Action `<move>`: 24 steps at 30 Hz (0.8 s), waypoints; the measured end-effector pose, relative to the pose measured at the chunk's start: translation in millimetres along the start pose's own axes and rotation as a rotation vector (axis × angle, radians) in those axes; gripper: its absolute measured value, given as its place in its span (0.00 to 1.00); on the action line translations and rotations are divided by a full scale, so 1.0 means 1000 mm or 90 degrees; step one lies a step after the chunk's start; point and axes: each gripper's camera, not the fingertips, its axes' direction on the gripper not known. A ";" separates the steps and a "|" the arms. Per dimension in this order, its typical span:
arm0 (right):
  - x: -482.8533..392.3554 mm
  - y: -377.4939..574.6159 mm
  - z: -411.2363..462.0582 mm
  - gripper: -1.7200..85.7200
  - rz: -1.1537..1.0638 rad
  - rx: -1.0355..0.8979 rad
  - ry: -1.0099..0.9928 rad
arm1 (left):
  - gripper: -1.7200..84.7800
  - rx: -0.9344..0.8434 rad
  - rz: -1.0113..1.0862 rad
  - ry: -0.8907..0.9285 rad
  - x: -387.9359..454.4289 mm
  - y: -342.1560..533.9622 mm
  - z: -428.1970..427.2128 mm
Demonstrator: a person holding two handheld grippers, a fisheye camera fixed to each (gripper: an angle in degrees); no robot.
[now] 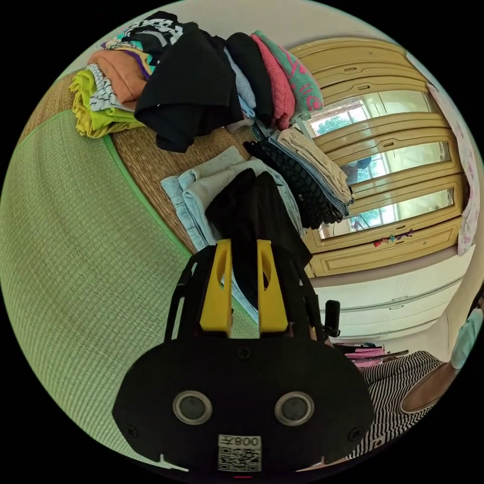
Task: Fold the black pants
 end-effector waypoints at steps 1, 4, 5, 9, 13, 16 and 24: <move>-0.004 0.006 -0.005 0.07 -0.001 -0.001 0.005 | 0.11 0.005 -0.002 0.004 0.001 -0.002 0.000; -0.013 0.020 -0.021 0.06 0.004 -0.009 0.040 | 0.12 0.025 -0.012 0.008 0.006 -0.018 0.004; -0.016 0.023 -0.026 0.06 0.000 -0.006 0.047 | 0.13 0.049 -0.008 -0.002 0.010 -0.024 0.003; -0.051 0.019 -0.055 0.05 -0.058 0.030 0.118 | 0.14 0.049 0.009 -0.004 0.023 -0.053 0.017; -0.099 -0.033 -0.049 0.07 -0.175 0.031 0.143 | 0.13 0.000 -0.004 -0.046 0.029 -0.083 0.045; -0.125 -0.071 -0.032 0.08 -0.229 0.025 0.155 | 0.10 -0.018 0.015 -0.052 0.040 -0.103 0.058; -0.170 -0.166 -0.003 0.12 -0.306 -0.002 0.362 | 0.09 -0.036 0.106 -0.124 0.067 -0.122 0.068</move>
